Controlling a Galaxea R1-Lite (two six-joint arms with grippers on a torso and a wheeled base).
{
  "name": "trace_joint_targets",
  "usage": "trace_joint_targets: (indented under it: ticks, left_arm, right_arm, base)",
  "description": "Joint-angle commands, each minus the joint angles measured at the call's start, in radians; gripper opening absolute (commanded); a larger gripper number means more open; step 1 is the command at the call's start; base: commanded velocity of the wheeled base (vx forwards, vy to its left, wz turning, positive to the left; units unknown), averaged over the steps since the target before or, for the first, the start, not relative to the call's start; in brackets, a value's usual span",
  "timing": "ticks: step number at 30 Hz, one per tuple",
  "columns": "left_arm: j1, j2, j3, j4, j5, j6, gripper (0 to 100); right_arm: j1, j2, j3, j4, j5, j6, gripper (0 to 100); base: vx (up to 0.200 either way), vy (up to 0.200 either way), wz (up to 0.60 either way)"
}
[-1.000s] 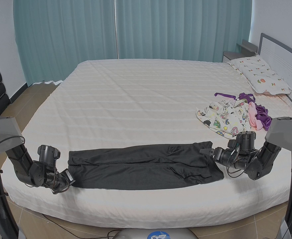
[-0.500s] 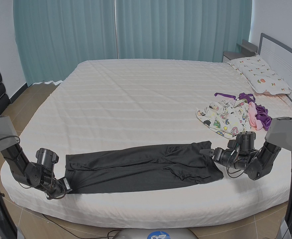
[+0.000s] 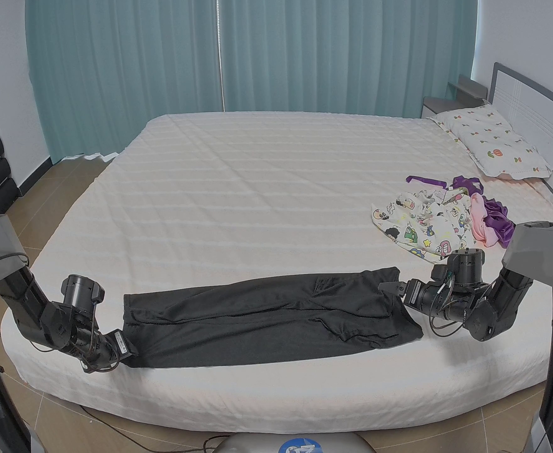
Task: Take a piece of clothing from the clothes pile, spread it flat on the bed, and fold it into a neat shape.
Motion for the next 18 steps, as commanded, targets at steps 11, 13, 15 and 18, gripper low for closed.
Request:
trace_joint_targets:
  ticks: [11, 13, 15, 18]
  left_arm:
    - [-0.053, -0.040, -0.227, -0.010, -0.035, -0.358, 100]
    - [-0.061, -0.024, -0.241, -0.004, -0.032, -0.362, 100]
    - [-0.067, -0.009, -0.235, -0.004, -0.031, -0.367, 100]
    - [-0.067, 0.006, -0.213, -0.009, -0.029, -0.370, 100]
  right_arm:
    - [0.003, -0.014, 0.002, -0.003, 0.000, 0.004, 100]
    - [0.003, -0.014, 0.008, -0.004, 0.000, 0.004, 100]
    - [0.003, -0.014, 0.014, -0.004, 0.000, 0.002, 100]
    - [0.003, -0.014, 0.014, -0.004, 0.000, 0.002, 100]
  base:
    - [0.000, 0.000, 0.00]
    - [0.000, 0.000, 0.00]
    - [0.000, 0.000, 0.00]
    - [0.000, 0.000, 0.00]
